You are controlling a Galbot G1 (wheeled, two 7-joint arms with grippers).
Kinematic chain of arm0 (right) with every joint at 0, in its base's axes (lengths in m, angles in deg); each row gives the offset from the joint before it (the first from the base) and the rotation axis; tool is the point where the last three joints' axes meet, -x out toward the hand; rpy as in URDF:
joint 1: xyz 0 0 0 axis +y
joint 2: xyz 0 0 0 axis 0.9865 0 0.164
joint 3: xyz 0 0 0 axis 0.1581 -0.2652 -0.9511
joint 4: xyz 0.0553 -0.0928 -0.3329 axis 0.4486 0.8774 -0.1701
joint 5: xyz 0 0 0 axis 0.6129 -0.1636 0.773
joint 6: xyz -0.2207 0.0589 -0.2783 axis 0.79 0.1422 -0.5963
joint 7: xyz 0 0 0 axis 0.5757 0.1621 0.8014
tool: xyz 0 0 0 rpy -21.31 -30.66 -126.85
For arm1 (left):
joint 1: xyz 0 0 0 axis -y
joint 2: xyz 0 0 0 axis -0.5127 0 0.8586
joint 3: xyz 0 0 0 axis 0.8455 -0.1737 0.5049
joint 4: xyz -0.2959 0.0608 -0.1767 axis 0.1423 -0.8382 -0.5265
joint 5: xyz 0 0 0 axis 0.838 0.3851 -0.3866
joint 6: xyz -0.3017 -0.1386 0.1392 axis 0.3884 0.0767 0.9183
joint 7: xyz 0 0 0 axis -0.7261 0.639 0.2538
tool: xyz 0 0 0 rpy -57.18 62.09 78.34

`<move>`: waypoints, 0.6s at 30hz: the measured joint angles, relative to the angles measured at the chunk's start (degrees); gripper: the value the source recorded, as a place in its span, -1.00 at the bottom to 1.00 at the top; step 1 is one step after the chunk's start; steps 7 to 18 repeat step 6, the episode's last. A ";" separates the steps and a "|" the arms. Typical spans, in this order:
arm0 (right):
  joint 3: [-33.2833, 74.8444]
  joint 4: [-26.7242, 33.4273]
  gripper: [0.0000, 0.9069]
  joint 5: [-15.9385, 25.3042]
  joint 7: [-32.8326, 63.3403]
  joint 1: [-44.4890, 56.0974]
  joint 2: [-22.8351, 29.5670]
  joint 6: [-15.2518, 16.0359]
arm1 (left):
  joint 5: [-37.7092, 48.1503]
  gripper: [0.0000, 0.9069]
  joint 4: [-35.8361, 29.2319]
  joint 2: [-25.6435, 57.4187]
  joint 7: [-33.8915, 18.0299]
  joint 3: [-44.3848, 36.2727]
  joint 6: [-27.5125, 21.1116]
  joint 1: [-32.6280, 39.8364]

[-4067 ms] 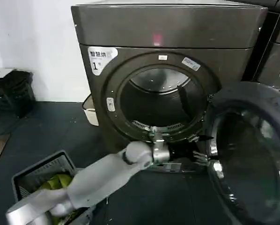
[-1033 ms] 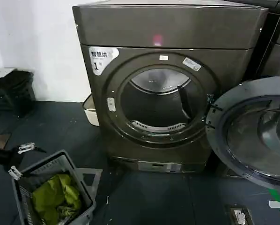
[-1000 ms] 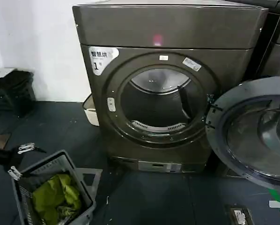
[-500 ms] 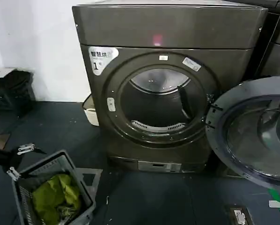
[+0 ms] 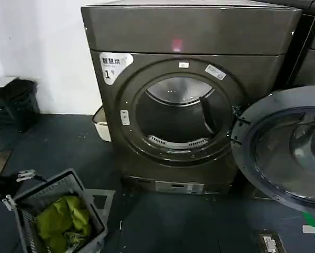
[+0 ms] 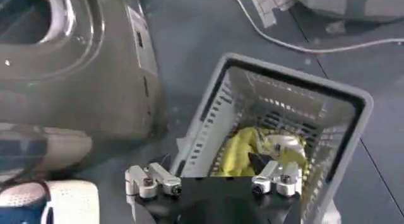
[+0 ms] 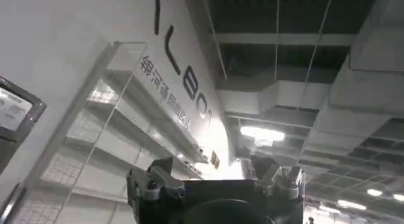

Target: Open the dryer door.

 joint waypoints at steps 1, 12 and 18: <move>-0.05 -0.02 1.00 0.01 0.00 0.00 0.09 -0.01 | -0.33 1.00 0.12 -0.10 -0.19 -0.12 0.03 -0.23; -0.36 -0.44 1.00 0.04 -0.01 -0.09 0.29 0.00 | -2.85 1.00 0.51 -1.05 -1.34 -1.73 0.22 -0.41; -0.36 -0.44 1.00 0.04 -0.01 -0.09 0.29 0.00 | -2.85 1.00 0.51 -1.05 -1.34 -1.73 0.22 -0.41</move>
